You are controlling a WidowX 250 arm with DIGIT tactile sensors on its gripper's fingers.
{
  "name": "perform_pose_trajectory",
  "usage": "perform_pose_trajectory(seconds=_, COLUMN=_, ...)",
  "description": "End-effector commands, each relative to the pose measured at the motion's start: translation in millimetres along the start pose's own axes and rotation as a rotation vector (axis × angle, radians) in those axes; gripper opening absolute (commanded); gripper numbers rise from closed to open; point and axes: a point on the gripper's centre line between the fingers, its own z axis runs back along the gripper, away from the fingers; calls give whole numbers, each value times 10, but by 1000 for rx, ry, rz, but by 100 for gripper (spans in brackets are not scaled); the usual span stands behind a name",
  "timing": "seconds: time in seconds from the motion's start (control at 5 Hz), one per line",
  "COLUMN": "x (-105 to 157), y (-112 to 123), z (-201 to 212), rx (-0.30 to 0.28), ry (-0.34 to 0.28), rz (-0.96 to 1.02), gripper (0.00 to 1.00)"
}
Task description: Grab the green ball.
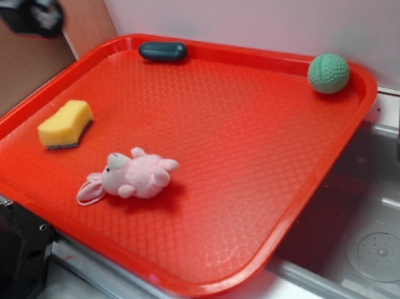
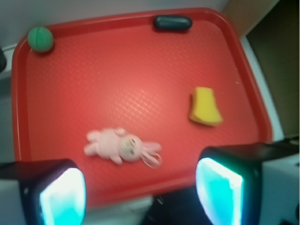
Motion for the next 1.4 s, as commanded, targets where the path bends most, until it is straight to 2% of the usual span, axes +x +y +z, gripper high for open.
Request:
perform_pose_trajectory(seconds=0.0, x=695, y=-345, z=-694, rx=-83, ry=-126, rz=77, gripper=100)
perform_pose_trajectory(seconds=0.2, x=951, y=-551, z=-980, rx=-95, ry=-174, rz=96, gripper=100)
perform_pose_trajectory(seconds=0.4, x=1129, y=-840, z=-1142, rx=-192, ry=-178, rz=29, gripper=100)
perform_pose_trajectory(seconds=0.6, x=1337, y=-1085, z=-1376, rx=-220, ry=-196, rz=-9, gripper=100)
perform_pose_trajectory(seconds=0.8, x=1557, y=-1277, z=-1609, rx=-220, ry=-203, rz=-31, gripper=100)
perform_pose_trajectory(seconds=1.0, x=1658, y=-1457, z=-1753, rx=-233, ry=-204, rz=-72, gripper=100)
perform_pose_trajectory(seconds=1.2, x=1623, y=-1570, z=-1840, rx=-231, ry=-198, rz=-103, gripper=9)
